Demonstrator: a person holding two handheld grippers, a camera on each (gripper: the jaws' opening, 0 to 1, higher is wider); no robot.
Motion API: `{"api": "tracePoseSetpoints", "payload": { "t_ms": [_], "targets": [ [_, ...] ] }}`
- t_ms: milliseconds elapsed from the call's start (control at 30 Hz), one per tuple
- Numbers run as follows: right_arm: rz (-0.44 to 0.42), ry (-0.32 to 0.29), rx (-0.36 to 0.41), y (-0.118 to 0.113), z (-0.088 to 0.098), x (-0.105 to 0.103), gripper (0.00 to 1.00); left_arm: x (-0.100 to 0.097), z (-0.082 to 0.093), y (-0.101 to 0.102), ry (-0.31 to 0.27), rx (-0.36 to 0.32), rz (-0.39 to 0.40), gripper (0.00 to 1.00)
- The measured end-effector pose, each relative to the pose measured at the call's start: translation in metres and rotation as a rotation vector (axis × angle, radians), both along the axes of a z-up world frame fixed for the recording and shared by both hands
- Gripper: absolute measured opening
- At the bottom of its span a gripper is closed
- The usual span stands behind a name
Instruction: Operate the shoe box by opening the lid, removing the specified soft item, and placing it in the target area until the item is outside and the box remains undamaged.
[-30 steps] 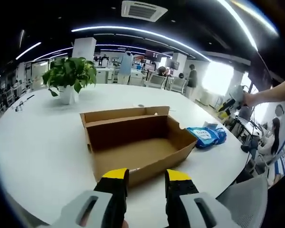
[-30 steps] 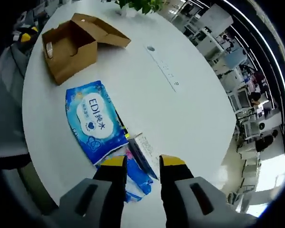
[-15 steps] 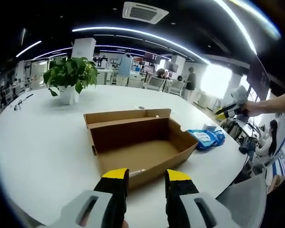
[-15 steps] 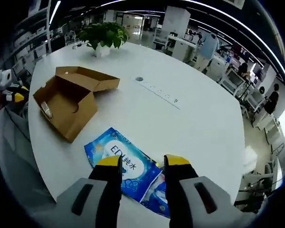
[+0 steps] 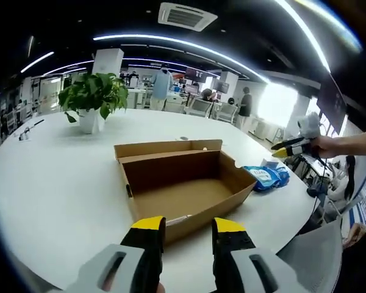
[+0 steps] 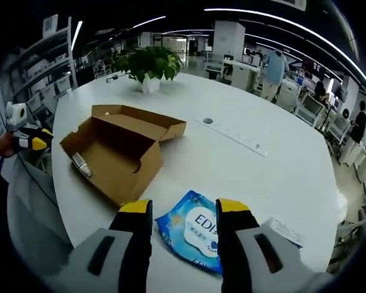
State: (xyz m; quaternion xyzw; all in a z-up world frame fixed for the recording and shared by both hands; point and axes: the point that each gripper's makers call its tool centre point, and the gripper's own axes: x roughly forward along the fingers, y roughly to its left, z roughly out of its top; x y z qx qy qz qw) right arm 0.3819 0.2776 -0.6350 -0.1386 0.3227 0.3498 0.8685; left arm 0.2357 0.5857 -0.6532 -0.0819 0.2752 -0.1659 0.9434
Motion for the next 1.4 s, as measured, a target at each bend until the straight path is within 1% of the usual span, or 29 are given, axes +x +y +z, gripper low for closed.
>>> {"api": "tracePoseSetpoints", "payload": {
  "t_ms": [133, 267, 433, 500, 667, 833, 967, 1133, 1400],
  "targets": [
    [0.035, -0.017, 0.028, 0.025, 0.007, -0.004, 0.39, 0.001, 0.000, 0.001, -0.002, -0.003, -0.001, 0.31],
    [0.066, -0.021, 0.060, 0.047, 0.008, -0.009, 0.39, 0.001, -0.001, 0.002, 0.001, -0.004, 0.000, 0.31],
    [0.106, -0.016, 0.094, 0.075, 0.003, -0.019, 0.39, 0.001, -0.002, 0.002, 0.003, -0.001, -0.009, 0.31],
    [0.118, -0.009, 0.114, 0.084, -0.002, -0.022, 0.38, 0.001, -0.002, 0.003, 0.005, 0.000, -0.011, 0.31],
    [0.163, 0.014, 0.131, 0.110, -0.014, -0.043, 0.38, 0.002, -0.001, 0.008, 0.009, 0.008, -0.019, 0.31],
    [0.191, 0.031, 0.158, 0.131, -0.019, -0.060, 0.38, 0.003, -0.002, 0.013, 0.014, 0.016, -0.021, 0.31],
    [0.207, 0.044, 0.184, 0.145, -0.021, -0.074, 0.38, 0.005, -0.003, 0.012, 0.017, 0.028, -0.034, 0.31],
    [0.234, 0.063, 0.197, 0.155, -0.027, -0.090, 0.36, 0.010, -0.005, 0.014, 0.024, 0.035, -0.040, 0.31],
    [0.227, 0.077, 0.217, 0.155, -0.031, -0.103, 0.36, 0.021, -0.007, 0.011, 0.034, 0.068, -0.088, 0.31]
  ]
}}
